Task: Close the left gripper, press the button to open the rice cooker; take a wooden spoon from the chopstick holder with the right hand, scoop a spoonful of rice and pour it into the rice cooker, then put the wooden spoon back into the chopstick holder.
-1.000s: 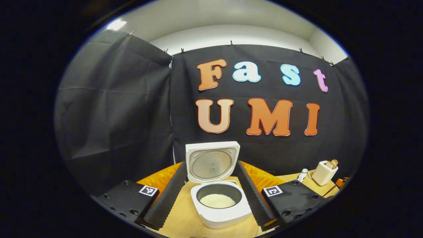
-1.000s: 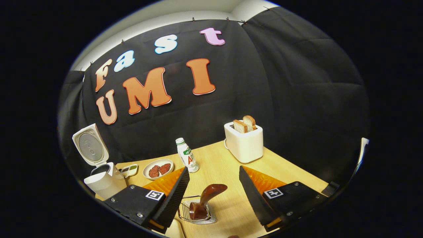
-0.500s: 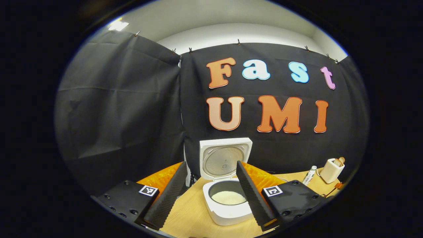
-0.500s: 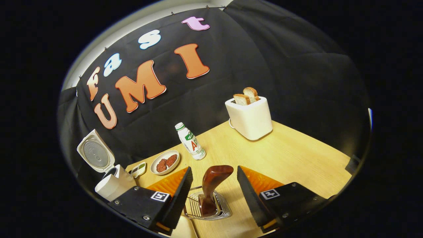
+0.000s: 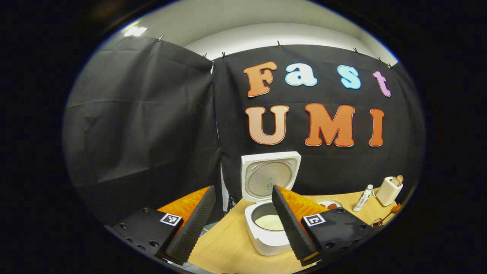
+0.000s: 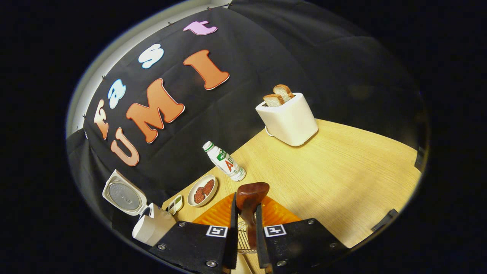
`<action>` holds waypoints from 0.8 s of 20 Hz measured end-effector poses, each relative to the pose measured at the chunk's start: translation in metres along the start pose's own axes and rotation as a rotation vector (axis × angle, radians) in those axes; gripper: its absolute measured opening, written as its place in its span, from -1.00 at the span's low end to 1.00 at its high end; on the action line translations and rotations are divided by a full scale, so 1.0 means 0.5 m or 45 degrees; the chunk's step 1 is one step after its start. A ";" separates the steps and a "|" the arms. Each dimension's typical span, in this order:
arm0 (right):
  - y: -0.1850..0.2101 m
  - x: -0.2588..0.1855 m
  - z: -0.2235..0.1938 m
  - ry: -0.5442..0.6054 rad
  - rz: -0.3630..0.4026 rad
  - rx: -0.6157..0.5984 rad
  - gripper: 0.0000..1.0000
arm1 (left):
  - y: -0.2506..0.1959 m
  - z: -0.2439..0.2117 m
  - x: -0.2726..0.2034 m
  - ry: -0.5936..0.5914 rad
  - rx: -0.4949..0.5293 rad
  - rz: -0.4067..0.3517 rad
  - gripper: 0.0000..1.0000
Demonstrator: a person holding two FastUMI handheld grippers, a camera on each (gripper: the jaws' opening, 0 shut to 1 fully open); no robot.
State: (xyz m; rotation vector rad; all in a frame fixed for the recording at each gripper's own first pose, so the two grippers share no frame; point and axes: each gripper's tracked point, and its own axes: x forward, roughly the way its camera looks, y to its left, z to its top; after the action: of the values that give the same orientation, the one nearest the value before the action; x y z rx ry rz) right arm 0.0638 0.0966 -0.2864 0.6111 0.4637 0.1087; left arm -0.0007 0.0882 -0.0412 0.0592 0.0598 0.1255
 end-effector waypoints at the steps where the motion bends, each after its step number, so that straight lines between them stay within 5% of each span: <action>1: 0.004 0.001 0.001 -0.007 -0.006 -0.015 -0.67 | 0.002 0.002 -0.002 -0.003 0.004 0.000 1.00; 5: 0.024 -0.005 0.022 -0.026 -0.015 -0.066 -0.88 | 0.006 0.008 -0.002 -0.013 0.000 -0.012 1.00; 16: 0.181 -0.138 0.118 -0.195 0.080 -0.329 -0.89 | 0.031 0.008 0.026 -0.017 -0.031 -0.078 1.00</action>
State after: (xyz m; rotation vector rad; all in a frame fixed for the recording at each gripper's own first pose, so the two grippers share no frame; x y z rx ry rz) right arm 0.0322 0.1233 -0.1649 0.3768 0.2758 0.1772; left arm 0.0107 0.1048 -0.0368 0.0339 0.0466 0.0649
